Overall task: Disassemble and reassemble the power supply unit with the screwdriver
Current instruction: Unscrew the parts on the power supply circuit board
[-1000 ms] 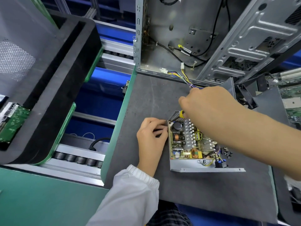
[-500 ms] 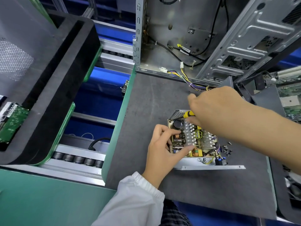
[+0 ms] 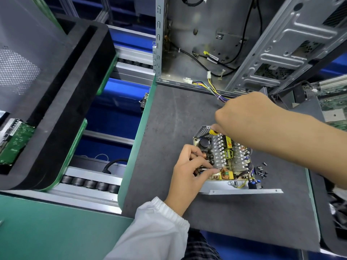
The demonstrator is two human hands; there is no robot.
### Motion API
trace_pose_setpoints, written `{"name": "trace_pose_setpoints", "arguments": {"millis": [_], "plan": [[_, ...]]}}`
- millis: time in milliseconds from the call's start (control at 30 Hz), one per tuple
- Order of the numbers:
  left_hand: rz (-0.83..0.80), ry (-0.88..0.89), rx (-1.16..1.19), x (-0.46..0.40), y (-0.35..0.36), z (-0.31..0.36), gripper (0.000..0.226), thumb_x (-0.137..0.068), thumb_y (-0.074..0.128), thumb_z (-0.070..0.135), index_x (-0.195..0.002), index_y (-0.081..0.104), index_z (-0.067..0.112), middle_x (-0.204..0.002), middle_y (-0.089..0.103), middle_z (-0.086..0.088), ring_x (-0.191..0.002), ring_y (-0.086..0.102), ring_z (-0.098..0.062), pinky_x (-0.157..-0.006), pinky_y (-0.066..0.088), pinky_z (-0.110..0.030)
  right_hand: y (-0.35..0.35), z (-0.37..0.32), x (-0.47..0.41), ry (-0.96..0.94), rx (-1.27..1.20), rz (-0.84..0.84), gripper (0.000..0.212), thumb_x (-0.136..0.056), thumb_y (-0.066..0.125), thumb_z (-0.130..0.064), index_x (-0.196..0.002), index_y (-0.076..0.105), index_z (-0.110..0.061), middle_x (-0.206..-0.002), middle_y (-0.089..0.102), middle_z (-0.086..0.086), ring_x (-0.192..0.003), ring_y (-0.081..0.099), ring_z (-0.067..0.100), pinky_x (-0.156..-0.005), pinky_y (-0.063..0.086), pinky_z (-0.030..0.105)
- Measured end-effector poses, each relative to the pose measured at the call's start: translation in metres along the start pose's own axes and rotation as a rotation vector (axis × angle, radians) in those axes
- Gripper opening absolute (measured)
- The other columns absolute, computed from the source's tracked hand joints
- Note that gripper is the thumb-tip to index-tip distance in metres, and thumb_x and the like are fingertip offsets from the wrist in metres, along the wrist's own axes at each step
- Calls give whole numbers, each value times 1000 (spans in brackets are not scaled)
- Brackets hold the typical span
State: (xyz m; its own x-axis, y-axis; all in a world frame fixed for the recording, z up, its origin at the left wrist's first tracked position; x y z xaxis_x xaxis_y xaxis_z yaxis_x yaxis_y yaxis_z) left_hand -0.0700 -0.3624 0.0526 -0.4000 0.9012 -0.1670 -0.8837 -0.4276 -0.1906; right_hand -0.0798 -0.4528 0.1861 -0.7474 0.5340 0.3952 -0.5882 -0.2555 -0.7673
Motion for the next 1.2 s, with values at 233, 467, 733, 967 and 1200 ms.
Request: {"name": "trace_pose_setpoints", "arguments": {"millis": [233,467,733,967,1200], "plan": [[-1,25,-3,0,0,4,16,-77,81,15,-71,69,5,-89,41,10,-79,46,-4,-71,38,-11,6,4,3,-2,-26,-22,33,-97,40,-47,-96,32,-15,-65,32,-2,-55,36,21,-42,17,26],[-3,30,8,0,0,3,15,-78,80,16,-72,69,7,-86,42,11,-80,47,-3,-71,42,-14,-16,-18,2,-93,60,-3,14,-83,50,-2,-83,47,-16,-72,28,1,-45,25,14,-41,13,26],[-7,9,2,0,0,2,16,-77,81,16,-72,69,6,-87,42,10,-80,45,-1,-71,40,-12,-8,-30,-5,-143,72,-75,22,-90,48,-4,-70,42,-12,-59,31,-1,-49,30,14,-43,17,25],[132,-175,273,-5,-27,-8,12,-82,72,19,-89,67,10,-84,56,-7,-71,57,-12,-61,53,-38,-15,-19,-8,-126,-8,-32,15,-88,58,-19,-87,43,-15,-73,30,2,-52,32,17,-42,21,27],[105,-187,87,-48,-45,-22,23,-86,62,-9,-97,62,12,-99,56,-13,-70,59,-24,-63,57,-44,-11,-22,-22,-107,0,-19,15,-98,50,-25,-101,57,-13,-101,62,7,-90,63,30,-55,36,26]]}}
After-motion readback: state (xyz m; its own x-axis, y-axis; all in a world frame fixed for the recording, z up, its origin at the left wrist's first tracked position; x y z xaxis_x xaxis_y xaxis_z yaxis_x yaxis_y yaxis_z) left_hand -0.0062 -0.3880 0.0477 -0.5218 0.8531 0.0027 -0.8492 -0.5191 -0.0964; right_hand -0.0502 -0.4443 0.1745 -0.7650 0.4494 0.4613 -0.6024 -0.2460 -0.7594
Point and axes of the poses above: each hand's wrist, its own x-axis away from the middle knuckle, its own y-axis out of the palm, z = x × y, the point moved 9 cm from there along -x, towards the middle knuckle
